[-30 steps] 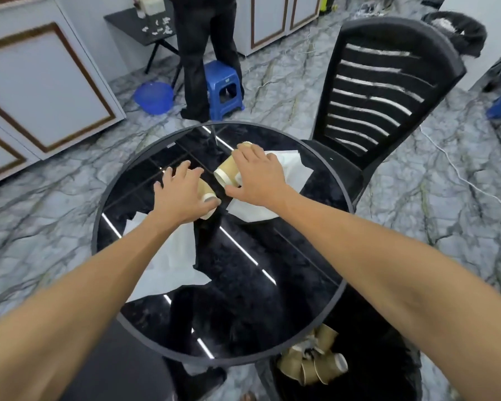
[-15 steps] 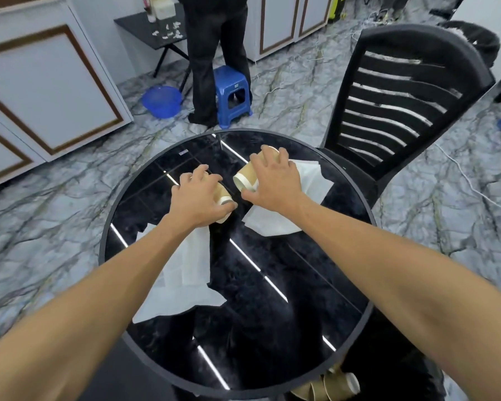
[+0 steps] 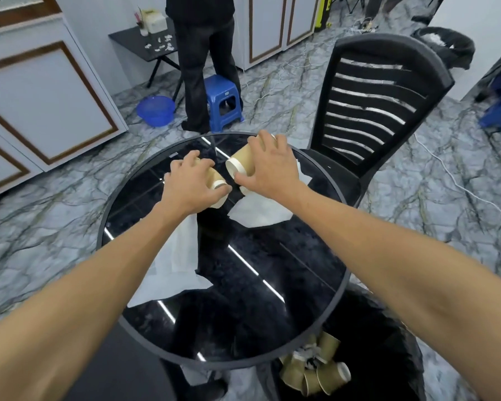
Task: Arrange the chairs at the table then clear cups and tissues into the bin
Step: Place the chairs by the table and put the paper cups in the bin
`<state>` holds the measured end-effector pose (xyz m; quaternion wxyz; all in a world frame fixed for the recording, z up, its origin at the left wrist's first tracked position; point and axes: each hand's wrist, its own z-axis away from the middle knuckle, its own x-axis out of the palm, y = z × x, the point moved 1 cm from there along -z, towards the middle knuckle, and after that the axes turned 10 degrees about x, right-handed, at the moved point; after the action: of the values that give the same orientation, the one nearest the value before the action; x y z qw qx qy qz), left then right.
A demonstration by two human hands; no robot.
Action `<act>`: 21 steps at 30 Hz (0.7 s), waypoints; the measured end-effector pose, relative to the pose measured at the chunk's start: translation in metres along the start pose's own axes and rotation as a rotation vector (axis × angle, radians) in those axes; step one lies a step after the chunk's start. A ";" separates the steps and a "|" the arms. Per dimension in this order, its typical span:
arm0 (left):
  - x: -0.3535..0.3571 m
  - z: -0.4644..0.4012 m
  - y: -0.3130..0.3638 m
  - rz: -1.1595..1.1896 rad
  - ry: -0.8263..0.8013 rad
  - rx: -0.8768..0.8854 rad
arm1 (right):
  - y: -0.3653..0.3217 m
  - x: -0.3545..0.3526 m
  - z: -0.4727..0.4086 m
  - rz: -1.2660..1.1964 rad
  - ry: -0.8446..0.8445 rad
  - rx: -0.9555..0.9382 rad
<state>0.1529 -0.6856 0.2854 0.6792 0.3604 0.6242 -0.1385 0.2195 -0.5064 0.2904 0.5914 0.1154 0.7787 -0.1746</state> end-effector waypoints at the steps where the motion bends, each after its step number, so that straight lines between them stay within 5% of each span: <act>1: -0.001 0.003 0.006 -0.001 0.007 0.005 | 0.004 -0.005 0.005 -0.001 0.013 -0.003; 21: 0.066 0.117 0.204 0.012 -0.096 0.229 | 0.174 -0.060 0.221 -0.011 0.002 0.188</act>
<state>0.3832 -0.6026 0.2826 0.6636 0.4322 0.5690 -0.2216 0.4979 -0.4365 0.2715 0.5761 0.1666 0.7601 -0.2501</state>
